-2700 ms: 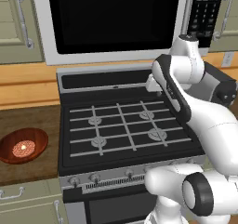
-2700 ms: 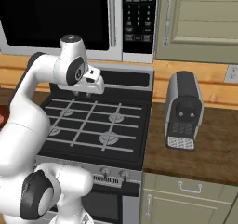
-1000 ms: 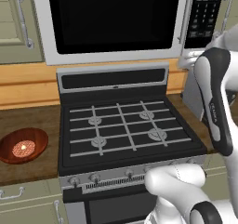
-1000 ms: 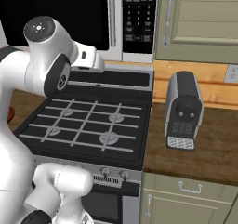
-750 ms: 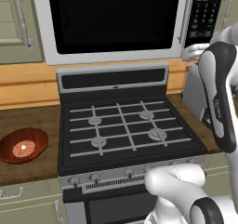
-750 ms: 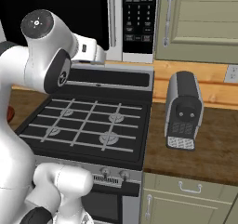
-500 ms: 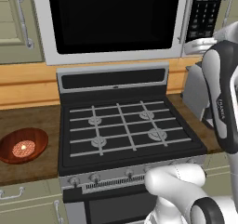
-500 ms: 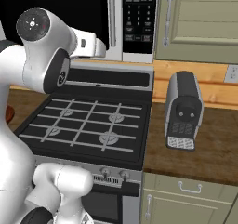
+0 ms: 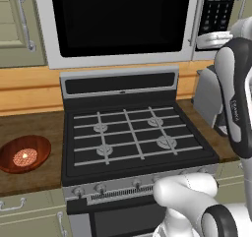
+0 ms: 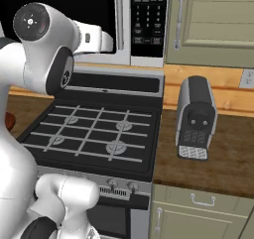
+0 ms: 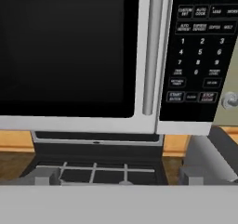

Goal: Open the microwave, place the bowl with waffle inside the microwave, then close the microwave door and turn it on.

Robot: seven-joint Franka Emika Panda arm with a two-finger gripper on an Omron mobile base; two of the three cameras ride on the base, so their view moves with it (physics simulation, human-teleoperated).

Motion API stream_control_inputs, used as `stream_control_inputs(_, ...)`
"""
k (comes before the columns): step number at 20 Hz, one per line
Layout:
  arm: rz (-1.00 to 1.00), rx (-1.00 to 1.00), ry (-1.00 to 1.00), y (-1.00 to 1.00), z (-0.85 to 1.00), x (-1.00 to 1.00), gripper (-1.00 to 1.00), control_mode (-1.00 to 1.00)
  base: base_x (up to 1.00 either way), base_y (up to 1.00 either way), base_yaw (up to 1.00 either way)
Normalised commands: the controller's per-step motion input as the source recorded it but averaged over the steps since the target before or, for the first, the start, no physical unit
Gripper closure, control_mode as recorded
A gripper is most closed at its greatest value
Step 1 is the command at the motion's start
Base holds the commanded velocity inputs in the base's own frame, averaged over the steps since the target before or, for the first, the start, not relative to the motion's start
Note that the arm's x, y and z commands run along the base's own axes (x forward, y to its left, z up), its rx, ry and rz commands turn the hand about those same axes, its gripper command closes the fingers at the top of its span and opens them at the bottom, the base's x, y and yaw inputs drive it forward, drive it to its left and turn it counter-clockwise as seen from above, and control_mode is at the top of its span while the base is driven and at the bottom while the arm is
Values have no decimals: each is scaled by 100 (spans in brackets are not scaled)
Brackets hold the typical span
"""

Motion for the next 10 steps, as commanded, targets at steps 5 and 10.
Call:
stream_control_inputs(5,0,0,-11,-5,26,-1,-100,-100,0,0,0)
stream_control_inputs(10,0,0,0,-1,9,12,-100,-100,0,0,0)
